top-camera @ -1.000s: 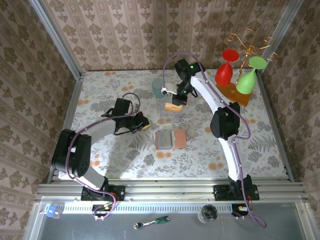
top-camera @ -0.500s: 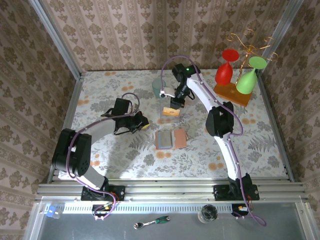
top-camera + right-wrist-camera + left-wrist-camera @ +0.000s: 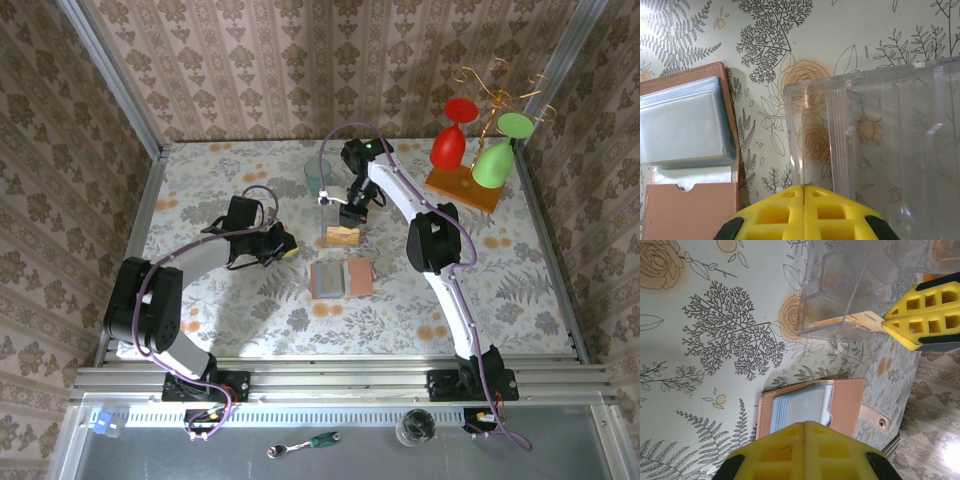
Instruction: Take the credit cards out of the card holder
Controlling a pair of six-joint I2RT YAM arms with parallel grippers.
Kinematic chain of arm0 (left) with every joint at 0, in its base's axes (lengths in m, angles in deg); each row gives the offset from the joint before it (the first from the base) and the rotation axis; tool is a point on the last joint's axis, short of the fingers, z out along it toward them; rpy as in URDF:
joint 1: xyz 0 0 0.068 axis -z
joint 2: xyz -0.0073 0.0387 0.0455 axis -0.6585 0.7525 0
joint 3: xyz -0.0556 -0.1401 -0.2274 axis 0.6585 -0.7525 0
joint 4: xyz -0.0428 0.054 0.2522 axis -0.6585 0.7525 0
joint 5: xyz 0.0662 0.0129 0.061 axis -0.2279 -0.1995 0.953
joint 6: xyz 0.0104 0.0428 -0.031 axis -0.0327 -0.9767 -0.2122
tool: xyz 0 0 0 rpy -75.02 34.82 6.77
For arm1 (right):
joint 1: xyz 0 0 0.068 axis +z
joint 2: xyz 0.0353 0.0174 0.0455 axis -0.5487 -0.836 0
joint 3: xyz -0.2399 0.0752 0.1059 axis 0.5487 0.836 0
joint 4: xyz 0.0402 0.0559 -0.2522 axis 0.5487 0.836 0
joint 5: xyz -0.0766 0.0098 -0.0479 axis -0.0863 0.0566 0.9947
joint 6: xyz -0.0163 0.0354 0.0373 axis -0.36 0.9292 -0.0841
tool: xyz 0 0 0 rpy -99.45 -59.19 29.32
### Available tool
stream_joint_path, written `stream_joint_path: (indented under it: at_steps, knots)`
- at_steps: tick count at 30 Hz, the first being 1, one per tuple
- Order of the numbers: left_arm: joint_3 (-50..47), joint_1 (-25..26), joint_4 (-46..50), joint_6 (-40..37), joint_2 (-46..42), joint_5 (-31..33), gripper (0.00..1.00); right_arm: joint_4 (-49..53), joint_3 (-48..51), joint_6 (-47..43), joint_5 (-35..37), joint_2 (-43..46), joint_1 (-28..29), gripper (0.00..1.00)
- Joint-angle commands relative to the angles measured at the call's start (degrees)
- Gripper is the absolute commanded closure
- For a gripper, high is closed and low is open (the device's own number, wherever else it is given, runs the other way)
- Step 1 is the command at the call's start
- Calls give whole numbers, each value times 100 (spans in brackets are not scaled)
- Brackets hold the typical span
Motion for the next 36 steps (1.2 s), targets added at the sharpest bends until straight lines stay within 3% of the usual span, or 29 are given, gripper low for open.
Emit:
stream_joint_path:
  at_steps: [1,4,6,18,27,36]
  knots:
    - [-67,-41,5,40,36,-40,100,228,-104,-63,-134,-216,42,100]
    - [-72,-40,9,40,33,-40,100,179,-61,-36,-107,-220,42,100]
    - [-68,-40,14,32,51,-55,100,158,-55,5,-65,-226,43,93]
    - [-26,-17,50,-12,-14,-66,100,-79,-81,450,-212,264,26,72]
    - [-51,85,17,-30,-84,-40,100,-401,22,974,-47,585,46,69]
    - [-65,309,16,-45,-177,179,100,-1583,1224,1990,138,1451,77,70]
